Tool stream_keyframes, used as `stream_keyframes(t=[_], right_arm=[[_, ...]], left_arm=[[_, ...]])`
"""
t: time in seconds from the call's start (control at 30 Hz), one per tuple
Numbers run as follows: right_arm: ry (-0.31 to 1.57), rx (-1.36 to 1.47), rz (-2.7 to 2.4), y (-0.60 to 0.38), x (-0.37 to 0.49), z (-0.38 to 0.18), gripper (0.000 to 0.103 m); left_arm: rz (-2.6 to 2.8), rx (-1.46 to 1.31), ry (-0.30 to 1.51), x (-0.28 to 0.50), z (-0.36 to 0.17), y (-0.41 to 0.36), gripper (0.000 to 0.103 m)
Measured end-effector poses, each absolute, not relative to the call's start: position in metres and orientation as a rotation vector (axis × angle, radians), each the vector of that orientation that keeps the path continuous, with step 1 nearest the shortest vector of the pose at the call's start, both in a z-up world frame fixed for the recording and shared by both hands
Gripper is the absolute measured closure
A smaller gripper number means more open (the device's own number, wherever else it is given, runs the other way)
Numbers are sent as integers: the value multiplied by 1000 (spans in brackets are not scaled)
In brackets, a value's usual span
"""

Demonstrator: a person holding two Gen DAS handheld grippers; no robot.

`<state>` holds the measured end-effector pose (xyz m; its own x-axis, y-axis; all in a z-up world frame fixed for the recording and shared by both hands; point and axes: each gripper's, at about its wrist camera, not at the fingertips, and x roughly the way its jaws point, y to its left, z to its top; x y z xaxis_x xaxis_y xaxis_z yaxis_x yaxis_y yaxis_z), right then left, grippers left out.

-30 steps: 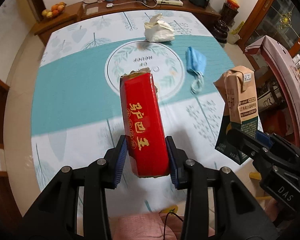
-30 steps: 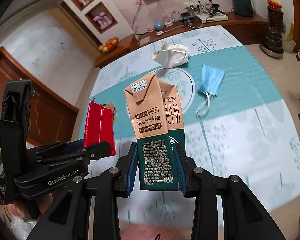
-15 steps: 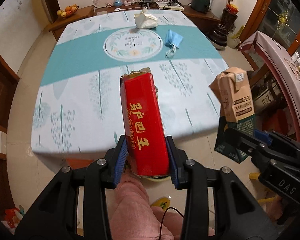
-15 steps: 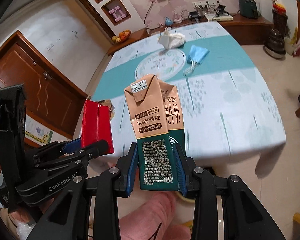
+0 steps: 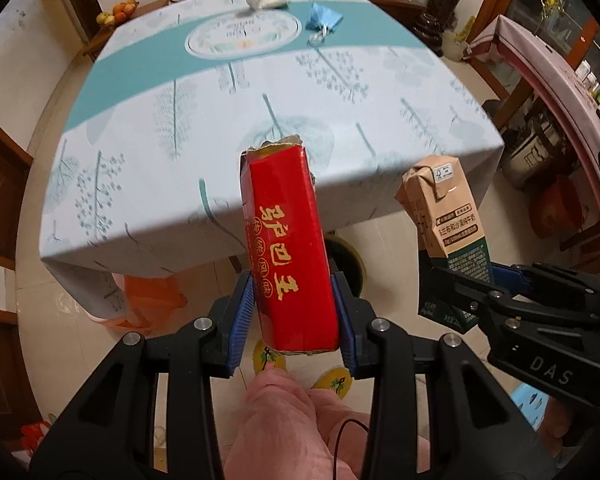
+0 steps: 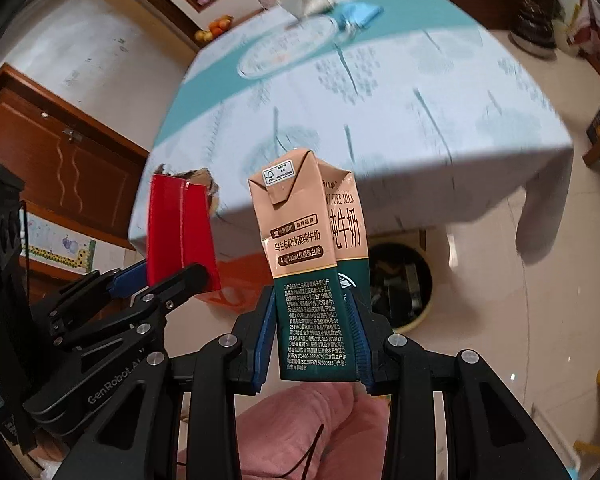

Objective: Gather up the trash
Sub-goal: 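Lift the red box and milk carton and carry both down over the bin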

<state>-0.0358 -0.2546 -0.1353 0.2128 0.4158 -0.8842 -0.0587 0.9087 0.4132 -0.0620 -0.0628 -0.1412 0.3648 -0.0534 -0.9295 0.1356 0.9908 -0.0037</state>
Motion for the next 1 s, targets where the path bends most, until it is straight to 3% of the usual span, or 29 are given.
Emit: stream_keyframes(t=[0.2,0.6,1.0], right_arm=[[1365,326,285,-252,-35,-190,69],[1418,404,129,-264,-20,-333,69],[1462,496,82,-272,-8,-470,68]], left_arm=[[-143,65,1211,-61,-188,-61,69],[-239,60,1289,-38,-338,-79,69],[-307,216,1281,-5,-458,-100,64]])
